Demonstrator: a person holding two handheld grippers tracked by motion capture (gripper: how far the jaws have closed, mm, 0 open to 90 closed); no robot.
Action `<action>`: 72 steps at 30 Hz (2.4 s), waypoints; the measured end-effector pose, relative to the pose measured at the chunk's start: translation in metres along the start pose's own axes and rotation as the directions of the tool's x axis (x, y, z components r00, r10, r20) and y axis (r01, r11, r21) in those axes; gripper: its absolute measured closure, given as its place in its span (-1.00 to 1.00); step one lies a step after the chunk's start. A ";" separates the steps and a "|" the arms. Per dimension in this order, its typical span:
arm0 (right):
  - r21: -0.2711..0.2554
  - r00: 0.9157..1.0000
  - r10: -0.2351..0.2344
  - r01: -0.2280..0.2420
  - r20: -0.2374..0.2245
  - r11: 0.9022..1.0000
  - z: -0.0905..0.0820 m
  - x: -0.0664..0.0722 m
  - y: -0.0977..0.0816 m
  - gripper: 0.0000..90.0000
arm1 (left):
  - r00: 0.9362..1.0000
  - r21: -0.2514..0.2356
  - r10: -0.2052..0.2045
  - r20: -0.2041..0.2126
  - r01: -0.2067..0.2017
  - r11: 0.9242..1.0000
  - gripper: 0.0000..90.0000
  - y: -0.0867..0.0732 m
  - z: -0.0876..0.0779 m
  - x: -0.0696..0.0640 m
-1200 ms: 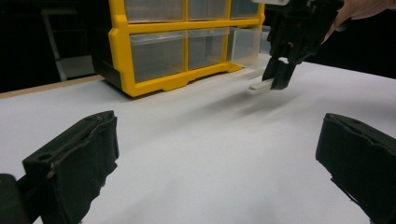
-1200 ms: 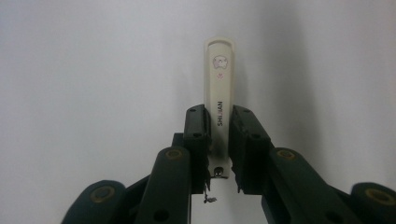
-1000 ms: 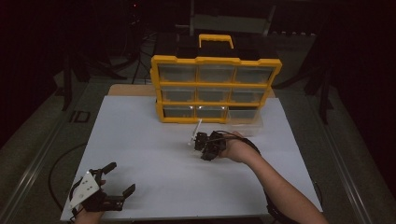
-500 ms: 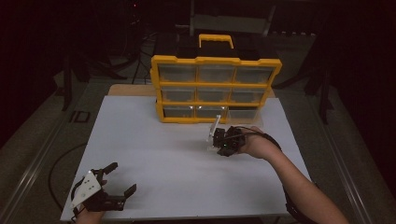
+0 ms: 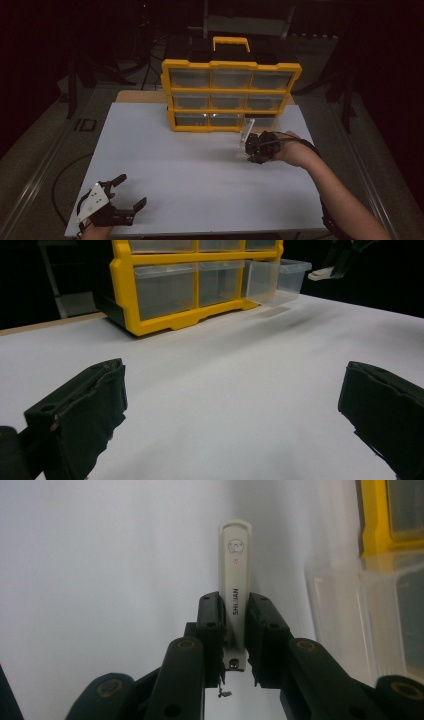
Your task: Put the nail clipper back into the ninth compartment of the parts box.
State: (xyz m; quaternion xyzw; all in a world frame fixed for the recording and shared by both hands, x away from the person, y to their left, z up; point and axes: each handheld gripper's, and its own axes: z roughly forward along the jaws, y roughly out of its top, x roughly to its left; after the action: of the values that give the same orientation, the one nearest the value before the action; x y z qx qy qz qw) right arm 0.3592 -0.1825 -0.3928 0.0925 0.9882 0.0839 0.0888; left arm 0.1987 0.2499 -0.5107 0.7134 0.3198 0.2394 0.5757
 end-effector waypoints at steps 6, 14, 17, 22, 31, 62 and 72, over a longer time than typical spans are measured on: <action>0.005 1.000 -0.008 0.008 0.015 1.000 -0.011 -0.005 -0.012 0.72 | 1.000 0.002 -0.001 -0.002 0.001 1.000 -0.99 0.000 0.000 0.000; -0.015 0.999 -0.021 0.022 0.044 1.000 -0.029 -0.015 -0.026 0.72 | 1.000 0.002 0.000 -0.005 0.000 1.000 -0.99 0.000 0.000 0.000; -0.017 0.999 -0.017 0.018 0.051 1.000 -0.033 -0.018 -0.029 0.72 | 1.000 0.003 0.000 -0.004 0.000 1.000 -0.99 0.000 0.000 0.000; -0.025 0.998 -0.017 0.018 0.062 1.000 -0.037 -0.025 -0.035 0.72 | 1.000 0.004 0.000 -0.005 0.000 1.000 -0.99 -0.001 0.000 0.000; -0.040 0.995 -0.007 0.011 0.100 0.999 -0.049 -0.046 -0.040 0.72 | 1.000 0.006 0.000 -0.004 0.000 1.000 -0.99 -0.001 0.000 0.000; -0.102 0.987 0.029 -0.013 0.156 0.995 -0.055 -0.096 -0.036 0.72 | 1.000 0.004 -0.002 -0.013 0.002 1.000 -0.99 -0.001 -0.002 0.001; -0.092 0.987 0.009 0.005 0.158 0.996 -0.043 -0.102 -0.036 0.72 | 1.000 0.004 0.001 -0.018 -0.001 1.000 -0.99 -0.002 -0.002 0.001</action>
State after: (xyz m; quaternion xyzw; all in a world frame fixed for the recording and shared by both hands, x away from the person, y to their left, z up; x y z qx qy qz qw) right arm 0.4441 -0.2443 -0.3415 0.0956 0.9730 0.1218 0.1709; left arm 0.1980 0.2524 -0.5118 0.7126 0.3252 0.2451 0.5713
